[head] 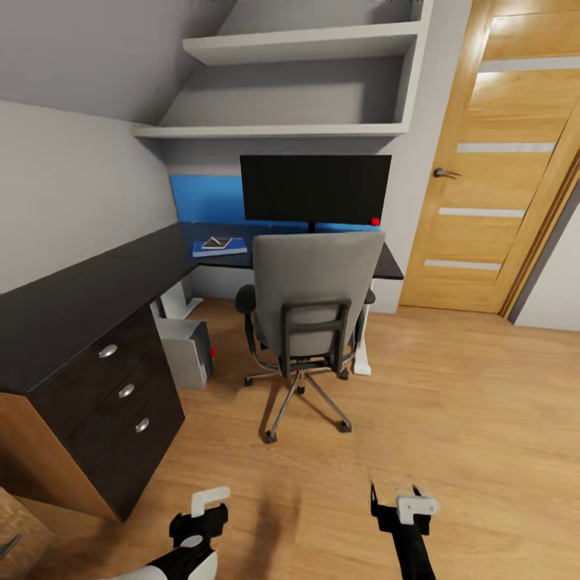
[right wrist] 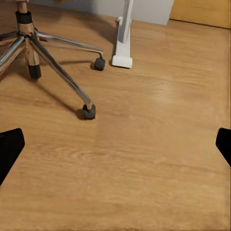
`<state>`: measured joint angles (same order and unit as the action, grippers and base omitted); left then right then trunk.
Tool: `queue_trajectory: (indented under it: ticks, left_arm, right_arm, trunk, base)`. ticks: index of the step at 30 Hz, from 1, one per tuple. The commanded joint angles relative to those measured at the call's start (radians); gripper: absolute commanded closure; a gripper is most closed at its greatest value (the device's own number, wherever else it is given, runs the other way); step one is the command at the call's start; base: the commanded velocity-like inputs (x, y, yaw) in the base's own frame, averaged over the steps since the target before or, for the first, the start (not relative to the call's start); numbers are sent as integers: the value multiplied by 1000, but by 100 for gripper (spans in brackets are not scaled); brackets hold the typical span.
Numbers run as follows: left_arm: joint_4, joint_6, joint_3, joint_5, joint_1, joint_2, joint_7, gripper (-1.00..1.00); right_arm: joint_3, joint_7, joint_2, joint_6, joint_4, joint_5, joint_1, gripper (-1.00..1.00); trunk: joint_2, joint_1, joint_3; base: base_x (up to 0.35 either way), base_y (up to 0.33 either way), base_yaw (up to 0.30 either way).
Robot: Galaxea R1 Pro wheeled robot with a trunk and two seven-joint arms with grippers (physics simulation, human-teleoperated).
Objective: In the bedroom, organize the workspace by keeping the computer under the desk, ensuring the monitor is on the desk, placing the keyboard on the desk next to the monitor, placing the mouse on the desk next to the keyboard, moving the folder from the swivel chair onto the desk next to the mouse, stacking the notebook on top of the folder with the pen on top of the notebook, and positioning the swivel chair next to the desk.
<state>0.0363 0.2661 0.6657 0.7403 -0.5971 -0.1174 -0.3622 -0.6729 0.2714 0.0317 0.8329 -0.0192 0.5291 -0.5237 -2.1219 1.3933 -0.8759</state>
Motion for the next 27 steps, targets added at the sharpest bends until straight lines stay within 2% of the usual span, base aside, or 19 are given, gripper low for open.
queue_trajectory:
  ticks: [1,4,12,13,22,27]
  left_arm:
    - [-3,2,9,15,10,0,3,-100]
    - [-12,6,8,51,61,3,22,-100]
    - [-16,86,8,72,166,34,30,-100]
    - [-16,95,9,73,191,42,31,-100]
    - [-16,105,9,74,254,51,32,-100]
    - [-16,106,9,74,263,51,32,-100]
  right_arm:
    - [-9,6,0,6,-2,4,5,-100]
    - [-8,6,-4,15,-2,5,31,-100]
    - [-8,7,-29,12,-4,6,49,-100]
    - [-8,7,-32,11,-4,6,55,-100]
    - [-12,3,-29,6,-5,5,71,-100]
    - [-13,2,-29,5,-5,5,80,-100]
  trunk:
    - [7,-4,2]
    - [28,-16,12]
    - [84,-46,37]
    - [91,-50,40]
    - [154,-85,68]
    - [189,-104,84]
  base:
    - [0,0,0]
    - [0,0,0]
    - [0,0,0]
    - [0,0,0]
    - [0,0,0]
    - [0,0,0]
